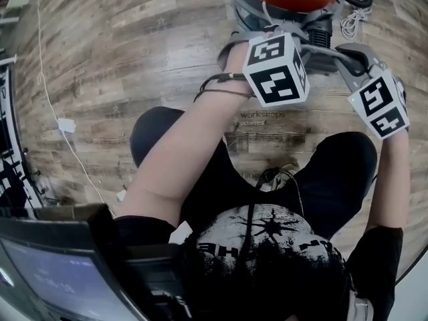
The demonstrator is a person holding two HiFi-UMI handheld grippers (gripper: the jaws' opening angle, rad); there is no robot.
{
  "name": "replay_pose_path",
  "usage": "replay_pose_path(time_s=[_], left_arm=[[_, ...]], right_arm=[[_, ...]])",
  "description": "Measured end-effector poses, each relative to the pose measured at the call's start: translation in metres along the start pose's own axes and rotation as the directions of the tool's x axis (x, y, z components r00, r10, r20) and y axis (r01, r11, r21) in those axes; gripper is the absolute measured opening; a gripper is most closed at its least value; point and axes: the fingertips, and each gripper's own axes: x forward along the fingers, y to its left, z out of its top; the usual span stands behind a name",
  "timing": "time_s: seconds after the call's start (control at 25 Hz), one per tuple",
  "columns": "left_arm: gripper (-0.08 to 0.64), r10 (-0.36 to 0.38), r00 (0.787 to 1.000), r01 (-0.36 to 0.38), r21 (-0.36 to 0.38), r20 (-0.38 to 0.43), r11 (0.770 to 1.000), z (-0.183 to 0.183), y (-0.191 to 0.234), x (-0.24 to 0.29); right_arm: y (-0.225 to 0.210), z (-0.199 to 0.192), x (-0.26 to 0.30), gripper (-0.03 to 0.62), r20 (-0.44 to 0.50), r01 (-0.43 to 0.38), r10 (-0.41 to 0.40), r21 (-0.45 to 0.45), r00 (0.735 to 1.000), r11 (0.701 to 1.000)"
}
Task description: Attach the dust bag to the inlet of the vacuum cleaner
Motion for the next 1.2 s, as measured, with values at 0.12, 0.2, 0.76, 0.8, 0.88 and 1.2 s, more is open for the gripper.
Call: replay_pose_path(time_s=[0.12, 0.2, 0.76, 0.8, 0.88, 1.2], left_arm=[[0.041, 0.002, 0.999, -0.003, -0.022, -0.04, 1.0, -0.013, 0.001, 0.005], [0.041, 0.003, 0.998, -0.004, -0.006, -0.058, 1.0, -0.013, 0.0, 0.005], [0.044, 0.058, 0.997, -0.059, 0.021, 0.053, 0.998, 0.026, 0.003, -0.004], [0.046, 0.061, 0.997, -0.061, 0.007, 0.041, 0.998, 0.021, 0.005, -0.004], [0.046, 0.062, 0.998, -0.062, -0.024, 0.006, 0.998, 0.009, 0.008, -0.001], [0.048, 0.061, 0.998, -0.061, -0.024, 0.012, 0.998, 0.013, 0.014, -0.001]], right_arm=[[0.002, 0.011, 0.001, 0.048, -0.021, 0.015, -0.016, -0.069, 1.0, 0.997], [0.004, 0.012, 0.0, 0.048, -0.029, 0.016, -0.019, -0.089, 0.999, 0.996], [-0.011, -0.015, 0.002, 0.054, -0.072, 0.1, -0.098, 0.022, 0.993, 0.995], [-0.011, -0.01, 0.001, 0.053, -0.068, 0.104, -0.103, 0.003, 0.992, 0.995], [-0.011, 0.001, 0.001, 0.053, -0.067, 0.108, -0.11, -0.044, 0.992, 0.993], [-0.016, 0.004, -0.004, 0.052, -0.007, 0.078, -0.077, 0.039, 0.997, 0.996]])
